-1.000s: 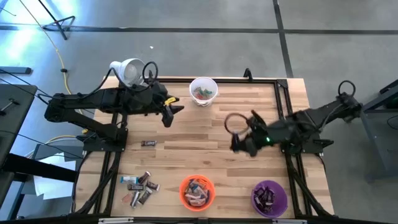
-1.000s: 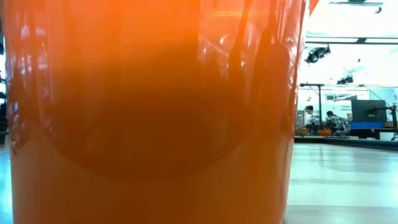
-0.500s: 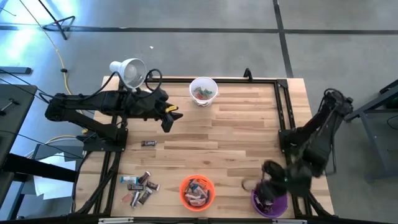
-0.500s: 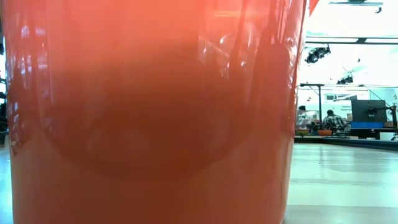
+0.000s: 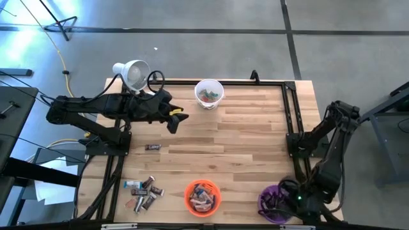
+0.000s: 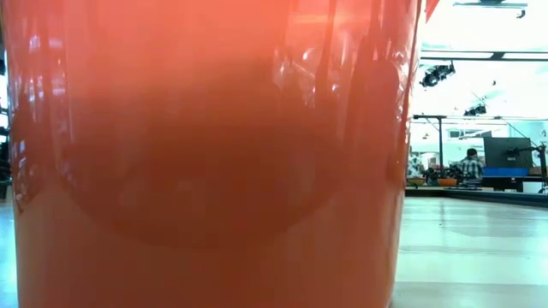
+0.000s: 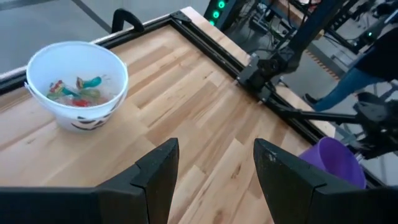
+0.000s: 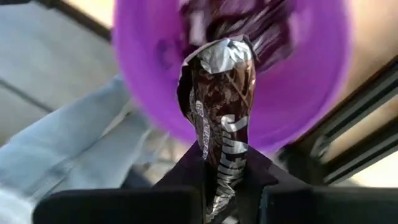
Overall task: Organize candy in baskets
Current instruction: Put the dark brown chocolate bar into the dark purple bucket
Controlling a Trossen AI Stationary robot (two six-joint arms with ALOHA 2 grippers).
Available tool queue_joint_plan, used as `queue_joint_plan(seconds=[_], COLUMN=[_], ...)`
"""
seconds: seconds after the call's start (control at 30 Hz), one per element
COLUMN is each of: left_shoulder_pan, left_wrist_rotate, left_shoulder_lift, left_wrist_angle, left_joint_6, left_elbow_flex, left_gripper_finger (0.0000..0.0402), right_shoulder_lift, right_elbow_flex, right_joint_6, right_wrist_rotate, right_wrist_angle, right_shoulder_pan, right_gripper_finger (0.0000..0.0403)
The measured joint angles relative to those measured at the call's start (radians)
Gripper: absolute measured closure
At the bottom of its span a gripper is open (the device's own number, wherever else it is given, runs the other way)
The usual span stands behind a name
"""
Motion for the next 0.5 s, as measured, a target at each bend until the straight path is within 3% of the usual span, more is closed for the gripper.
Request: queue_joint_plan(seconds=[0.23, 0.5], left_shoulder_pan=[-0.031, -0.067], left_wrist_rotate=[0.006, 0.007], left_shoulder_lift=[0.0, 0.0], left_wrist_angle=[-0.002, -0.003], left_joint_6=[-0.037, -0.063], left_elbow_flex=[0.0, 0.0], left_gripper_finger=[0.0206, 0.0206], right_shoulder_lift=[0.001, 0.001], right_elbow_flex=[0.0, 0.0], right_joint_6=[-0.075, -0.169], right_wrist_rotate=[0.046, 0.035], right_wrist_angle=[-0.059, -0.108], right_shoulder_pan=[-0.001, -0.001], right_gripper_finger=[0.0352, 0.0266])
